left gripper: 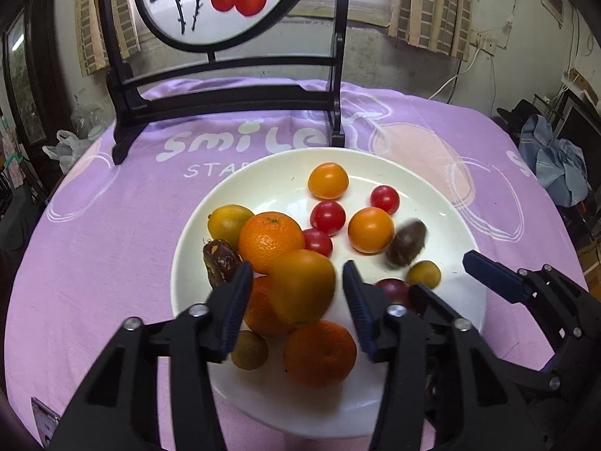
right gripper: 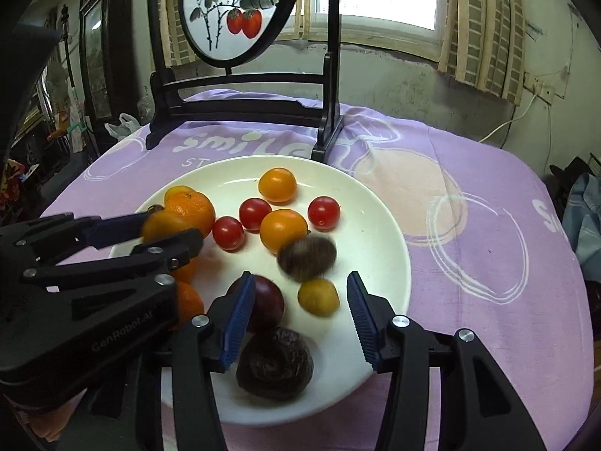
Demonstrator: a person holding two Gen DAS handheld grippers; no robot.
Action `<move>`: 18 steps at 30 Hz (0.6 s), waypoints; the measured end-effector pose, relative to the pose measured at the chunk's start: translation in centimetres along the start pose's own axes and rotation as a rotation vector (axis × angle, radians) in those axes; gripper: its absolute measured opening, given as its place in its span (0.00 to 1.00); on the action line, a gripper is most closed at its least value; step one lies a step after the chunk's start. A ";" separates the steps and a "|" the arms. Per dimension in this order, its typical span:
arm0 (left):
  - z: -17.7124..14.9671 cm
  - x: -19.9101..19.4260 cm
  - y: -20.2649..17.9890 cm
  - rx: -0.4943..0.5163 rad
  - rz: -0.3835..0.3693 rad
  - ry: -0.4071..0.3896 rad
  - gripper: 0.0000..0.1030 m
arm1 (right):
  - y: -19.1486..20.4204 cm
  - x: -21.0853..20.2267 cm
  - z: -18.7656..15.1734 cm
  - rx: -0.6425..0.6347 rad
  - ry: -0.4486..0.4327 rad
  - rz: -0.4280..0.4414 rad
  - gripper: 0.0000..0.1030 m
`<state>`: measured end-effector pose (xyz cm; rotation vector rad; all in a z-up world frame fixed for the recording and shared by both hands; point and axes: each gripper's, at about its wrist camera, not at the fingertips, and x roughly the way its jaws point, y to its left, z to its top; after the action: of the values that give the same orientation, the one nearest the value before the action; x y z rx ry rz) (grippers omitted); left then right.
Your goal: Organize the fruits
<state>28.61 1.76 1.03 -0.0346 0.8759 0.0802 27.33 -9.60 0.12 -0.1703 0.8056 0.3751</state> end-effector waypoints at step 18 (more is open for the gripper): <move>-8.5 -8.8 -0.5 0.008 -0.047 -0.046 0.82 | -0.2 -8.2 -7.3 0.067 -0.002 0.024 0.82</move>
<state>16.57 0.27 2.33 -0.0454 0.8294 0.0338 17.35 -14.06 1.08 -0.0982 0.8178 0.3705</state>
